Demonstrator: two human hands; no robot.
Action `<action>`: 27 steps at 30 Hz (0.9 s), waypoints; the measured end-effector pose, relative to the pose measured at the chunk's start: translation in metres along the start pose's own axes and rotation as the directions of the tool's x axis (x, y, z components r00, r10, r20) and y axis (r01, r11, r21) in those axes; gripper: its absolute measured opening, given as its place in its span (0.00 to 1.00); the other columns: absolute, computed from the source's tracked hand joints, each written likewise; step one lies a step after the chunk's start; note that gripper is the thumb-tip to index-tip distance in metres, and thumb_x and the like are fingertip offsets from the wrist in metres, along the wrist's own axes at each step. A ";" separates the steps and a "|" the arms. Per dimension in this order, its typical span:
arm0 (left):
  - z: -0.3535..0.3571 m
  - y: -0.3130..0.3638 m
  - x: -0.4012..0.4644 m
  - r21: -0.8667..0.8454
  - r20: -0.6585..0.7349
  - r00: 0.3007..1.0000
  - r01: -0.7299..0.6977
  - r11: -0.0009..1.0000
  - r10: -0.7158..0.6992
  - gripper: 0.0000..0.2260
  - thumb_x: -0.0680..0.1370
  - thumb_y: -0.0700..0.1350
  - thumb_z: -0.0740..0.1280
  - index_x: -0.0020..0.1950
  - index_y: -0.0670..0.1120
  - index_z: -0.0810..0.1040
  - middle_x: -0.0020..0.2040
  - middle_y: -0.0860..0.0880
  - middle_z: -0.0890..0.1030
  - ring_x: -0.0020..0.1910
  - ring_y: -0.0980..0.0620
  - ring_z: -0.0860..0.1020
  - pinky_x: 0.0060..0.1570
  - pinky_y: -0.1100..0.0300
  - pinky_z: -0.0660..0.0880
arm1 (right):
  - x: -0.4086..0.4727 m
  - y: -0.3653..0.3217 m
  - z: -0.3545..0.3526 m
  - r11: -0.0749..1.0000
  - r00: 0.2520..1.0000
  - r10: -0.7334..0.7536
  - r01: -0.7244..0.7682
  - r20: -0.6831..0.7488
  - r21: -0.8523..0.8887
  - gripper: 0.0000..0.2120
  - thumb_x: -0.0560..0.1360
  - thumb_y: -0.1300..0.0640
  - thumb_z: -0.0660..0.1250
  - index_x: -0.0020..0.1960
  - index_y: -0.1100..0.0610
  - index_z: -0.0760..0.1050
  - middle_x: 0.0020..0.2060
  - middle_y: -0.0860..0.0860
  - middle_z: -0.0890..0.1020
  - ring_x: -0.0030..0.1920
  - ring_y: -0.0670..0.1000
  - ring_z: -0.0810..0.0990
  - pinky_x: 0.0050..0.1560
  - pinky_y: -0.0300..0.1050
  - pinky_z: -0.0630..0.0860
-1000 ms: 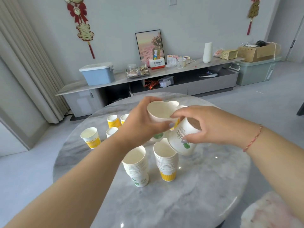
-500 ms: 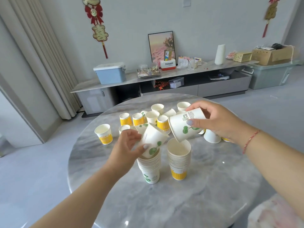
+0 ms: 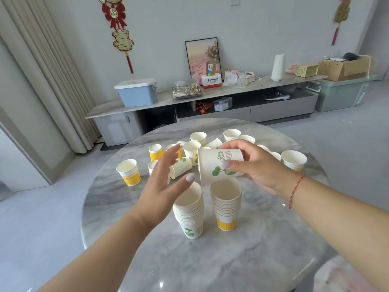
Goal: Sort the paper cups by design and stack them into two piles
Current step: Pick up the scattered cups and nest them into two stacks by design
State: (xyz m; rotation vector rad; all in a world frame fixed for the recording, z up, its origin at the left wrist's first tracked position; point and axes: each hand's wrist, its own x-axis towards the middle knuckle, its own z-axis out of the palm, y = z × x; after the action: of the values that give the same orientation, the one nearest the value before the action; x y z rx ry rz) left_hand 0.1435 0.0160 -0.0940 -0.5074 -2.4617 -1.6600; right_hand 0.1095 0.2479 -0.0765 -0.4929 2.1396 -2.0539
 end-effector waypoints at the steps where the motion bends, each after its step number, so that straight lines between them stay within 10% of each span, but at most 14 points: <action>1: 0.003 0.008 0.006 -0.059 0.047 0.999 0.017 0.998 -0.014 0.33 0.68 0.62 0.68 0.70 0.64 0.61 0.67 0.54 0.71 0.68 0.59 0.68 0.65 0.59 0.67 | 0.000 0.002 0.001 0.999 1.000 0.007 -0.008 0.017 0.052 0.20 0.63 0.54 0.77 0.53 0.50 0.77 0.46 0.48 0.82 0.48 0.49 0.80 0.52 0.47 0.76; 5: 0.025 0.027 0.028 0.019 0.084 0.996 0.023 1.000 -0.025 0.29 0.71 0.63 0.67 0.69 0.60 0.64 0.53 0.54 0.79 0.54 0.54 0.78 0.53 0.57 0.76 | 0.000 0.006 0.004 0.996 0.997 0.033 -0.038 0.063 0.078 0.17 0.69 0.51 0.70 0.57 0.53 0.75 0.49 0.49 0.81 0.49 0.48 0.80 0.50 0.42 0.77; 9: 0.040 0.026 0.042 0.414 0.070 0.998 -0.027 0.910 -0.002 0.29 0.71 0.66 0.63 0.70 0.61 0.62 0.60 0.50 0.75 0.60 0.50 0.71 0.61 0.53 0.70 | 0.016 0.020 -0.038 0.970 0.946 0.019 -0.096 -0.325 -0.222 0.15 0.76 0.44 0.61 0.54 0.54 0.73 0.49 0.49 0.79 0.52 0.49 0.77 0.51 0.43 0.73; 17: 0.072 0.008 0.041 0.834 0.327 0.940 -0.236 0.499 -0.101 0.34 0.71 0.72 0.53 0.74 0.57 0.57 0.66 0.51 0.71 0.66 0.47 0.63 0.66 0.50 0.62 | 0.034 0.074 -0.130 0.561 0.776 -0.007 -0.519 -0.631 -0.644 0.21 0.72 0.51 0.67 0.62 0.58 0.72 0.62 0.56 0.77 0.63 0.59 0.73 0.61 0.50 0.70; 24: 0.062 0.011 0.054 0.739 0.254 0.966 -0.228 0.634 0.051 0.36 0.68 0.72 0.42 0.71 0.57 0.61 0.65 0.54 0.71 0.66 0.51 0.62 0.65 0.53 0.60 | 0.040 0.094 -0.144 0.309 0.785 0.184 -0.617 -0.591 -0.723 0.30 0.69 0.42 0.68 0.69 0.46 0.65 0.68 0.56 0.70 0.68 0.61 0.66 0.63 0.51 0.66; 27: 0.056 0.009 0.061 0.680 0.213 0.975 -0.195 0.707 0.064 0.34 0.69 0.71 0.44 0.69 0.58 0.66 0.62 0.55 0.74 0.63 0.51 0.64 0.63 0.54 0.62 | 0.048 0.109 -0.140 0.380 0.830 0.278 -0.558 -0.484 -0.738 0.28 0.70 0.45 0.68 0.68 0.41 0.65 0.67 0.58 0.68 0.66 0.61 0.66 0.65 0.48 0.65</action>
State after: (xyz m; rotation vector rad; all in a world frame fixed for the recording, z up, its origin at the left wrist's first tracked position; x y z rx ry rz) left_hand 0.0943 0.0828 -0.0905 -0.6996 -2.8260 -0.5338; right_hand 0.0043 0.3664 -0.1692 0.3360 2.9570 -0.6479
